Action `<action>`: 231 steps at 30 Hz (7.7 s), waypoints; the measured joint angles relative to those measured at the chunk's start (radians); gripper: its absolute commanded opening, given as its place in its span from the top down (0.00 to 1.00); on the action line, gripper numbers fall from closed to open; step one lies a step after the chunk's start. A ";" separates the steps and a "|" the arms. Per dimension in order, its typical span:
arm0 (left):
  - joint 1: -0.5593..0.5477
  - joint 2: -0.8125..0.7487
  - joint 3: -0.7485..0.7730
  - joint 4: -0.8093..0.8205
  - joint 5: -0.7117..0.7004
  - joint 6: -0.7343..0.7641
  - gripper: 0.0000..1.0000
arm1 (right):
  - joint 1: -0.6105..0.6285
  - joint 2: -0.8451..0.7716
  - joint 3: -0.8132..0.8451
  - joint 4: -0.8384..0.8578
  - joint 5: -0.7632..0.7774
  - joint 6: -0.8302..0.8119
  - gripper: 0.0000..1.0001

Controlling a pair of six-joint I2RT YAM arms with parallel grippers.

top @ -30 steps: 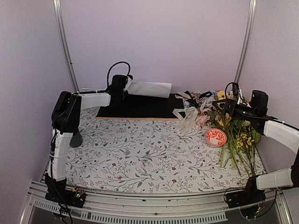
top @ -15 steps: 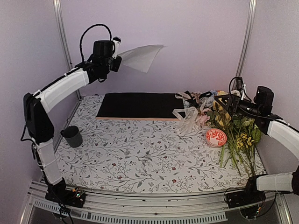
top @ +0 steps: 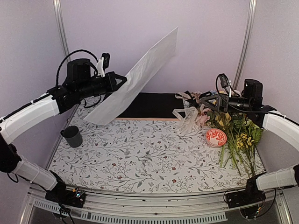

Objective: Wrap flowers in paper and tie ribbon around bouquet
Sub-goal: Pass from the left arm to the right, then pass from the right arm to the left, then pass from the left arm to the right

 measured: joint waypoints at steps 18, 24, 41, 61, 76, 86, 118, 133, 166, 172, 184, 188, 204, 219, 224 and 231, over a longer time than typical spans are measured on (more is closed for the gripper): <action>0.258 -0.026 -0.626 0.336 0.118 -0.666 1.00 | 0.075 0.257 0.137 -0.144 0.046 -0.036 0.14; 0.259 0.069 -0.658 0.332 0.106 -0.634 1.00 | 0.188 0.397 0.149 -0.173 0.111 0.008 0.21; 0.284 0.196 -0.564 0.228 0.030 -0.380 1.00 | 0.340 0.945 0.539 -0.256 0.128 0.062 0.18; 0.287 0.210 -0.574 0.216 0.031 -0.295 1.00 | 0.463 1.124 0.597 0.119 -0.260 0.390 0.60; 0.140 0.240 -0.380 0.148 0.007 0.022 0.46 | 0.449 0.827 0.394 0.309 -0.157 0.605 1.00; -0.089 -0.063 -0.364 0.130 -0.170 0.424 0.38 | 0.437 0.601 0.242 0.145 0.014 0.533 1.00; -0.705 -0.182 -0.713 0.280 -0.652 1.011 0.57 | 0.437 0.529 0.237 0.006 0.082 0.452 1.00; -0.619 -0.053 -0.703 0.351 -0.679 1.035 0.53 | 0.437 0.529 0.237 0.007 0.082 0.452 1.00; -0.619 -0.016 -0.659 0.354 -0.673 1.069 0.72 | 0.437 0.530 0.237 0.007 0.058 0.452 1.00; -0.619 0.002 -0.645 0.370 -0.718 1.072 0.87 | 0.436 0.530 0.237 0.007 0.058 0.451 1.00; -0.615 0.018 -0.609 0.417 -0.761 0.928 1.00 | 0.421 0.524 0.214 -0.019 0.057 0.416 0.39; -0.553 -0.018 -0.585 0.392 -0.725 0.683 1.00 | 0.377 0.472 0.139 -0.035 0.060 0.397 0.29; -0.364 -0.246 -0.648 0.404 -0.461 0.191 1.00 | 0.353 0.328 0.077 -0.041 -0.013 0.289 0.19; -0.364 -0.190 -0.650 0.405 -0.404 0.172 1.00 | 0.472 0.349 0.155 0.154 -0.047 0.349 0.06; -0.364 -0.188 -0.650 0.422 -0.383 0.170 1.00 | 0.497 0.406 0.187 0.226 -0.055 0.415 0.64; -0.353 -0.199 -0.714 0.516 -0.328 0.118 1.00 | 0.498 0.439 0.188 0.237 -0.040 0.470 1.00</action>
